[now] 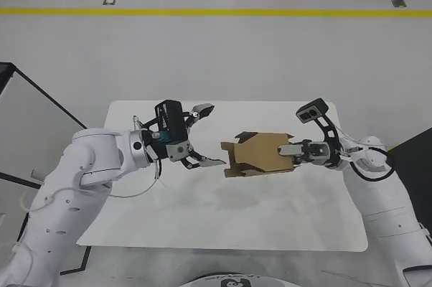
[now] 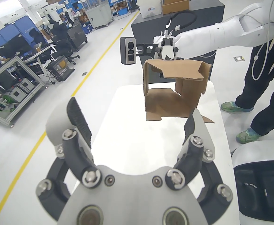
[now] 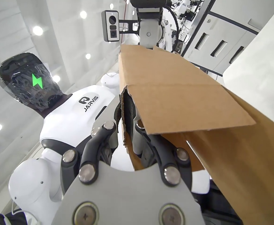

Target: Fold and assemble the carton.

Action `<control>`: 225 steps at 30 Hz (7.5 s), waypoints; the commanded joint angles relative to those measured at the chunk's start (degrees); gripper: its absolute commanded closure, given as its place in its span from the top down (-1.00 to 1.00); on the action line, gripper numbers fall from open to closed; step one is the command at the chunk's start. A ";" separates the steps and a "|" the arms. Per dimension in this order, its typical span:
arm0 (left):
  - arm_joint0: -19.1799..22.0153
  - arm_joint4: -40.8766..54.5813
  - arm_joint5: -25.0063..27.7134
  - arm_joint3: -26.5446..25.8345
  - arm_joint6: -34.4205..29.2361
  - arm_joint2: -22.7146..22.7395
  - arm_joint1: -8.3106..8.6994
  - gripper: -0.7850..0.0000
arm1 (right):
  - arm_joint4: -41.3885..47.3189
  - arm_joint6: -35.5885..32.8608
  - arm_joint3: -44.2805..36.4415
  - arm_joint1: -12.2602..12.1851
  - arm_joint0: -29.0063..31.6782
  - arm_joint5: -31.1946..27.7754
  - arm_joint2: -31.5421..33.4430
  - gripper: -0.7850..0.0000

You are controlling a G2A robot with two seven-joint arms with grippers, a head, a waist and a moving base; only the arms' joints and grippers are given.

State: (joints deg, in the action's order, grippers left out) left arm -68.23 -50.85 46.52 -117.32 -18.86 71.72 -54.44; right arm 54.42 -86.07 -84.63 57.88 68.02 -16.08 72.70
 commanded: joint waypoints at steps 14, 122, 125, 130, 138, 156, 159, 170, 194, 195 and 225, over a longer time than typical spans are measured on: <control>-0.65 1.73 -0.45 -2.46 -0.01 -0.03 0.01 -1.00 | -0.68 4.02 -1.67 0.11 1.43 0.70 0.92 -1.00; 2.91 0.98 -3.65 -0.65 -5.77 -5.87 -1.02 -1.00 | -0.50 4.17 -0.93 0.53 3.79 1.19 2.11 -1.00; 3.13 1.05 -3.40 -0.82 -5.76 -6.43 -1.10 -1.00 | -0.45 5.16 -0.85 0.65 3.79 1.35 2.08 -1.00; 3.54 1.20 -3.33 -0.94 -5.80 -7.31 -1.26 -1.00 | -0.80 6.75 -0.79 0.85 3.69 1.55 1.96 -1.00; 3.35 0.85 -4.41 -0.93 -5.91 -5.97 -1.16 -1.00 | -2.12 6.71 -1.26 0.88 3.94 1.17 2.71 -1.00; 3.91 1.97 -3.23 -0.94 -7.08 -7.41 -1.30 -1.00 | -8.77 10.95 -3.56 0.65 5.37 1.38 3.97 -1.00; 4.12 2.16 -3.13 -0.82 -7.21 -8.29 -1.42 -1.00 | -8.39 11.62 -3.48 0.74 5.50 1.04 3.99 -1.00; 5.22 2.62 -2.75 -0.15 -7.62 -10.10 -1.75 -1.00 | -7.66 13.51 -2.78 0.99 5.32 0.07 4.51 -1.00; 8.53 2.77 -2.35 0.80 -8.26 -15.68 -2.95 -1.00 | -7.34 14.94 -1.63 1.42 4.93 0.71 4.86 -1.00; 8.63 2.67 -2.38 0.86 -8.26 -15.86 -3.00 -1.00 | -7.30 14.89 -1.62 1.43 4.97 0.67 4.89 -1.00; 3.47 1.50 -2.75 -0.63 -7.35 -5.69 -1.34 -1.00 | 3.33 1.72 -0.69 1.89 5.56 -3.31 7.72 -1.00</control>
State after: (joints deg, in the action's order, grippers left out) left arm -65.05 -49.37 43.69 -117.89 -26.61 66.72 -55.68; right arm 57.78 -84.23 -85.25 59.72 73.68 -19.49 80.61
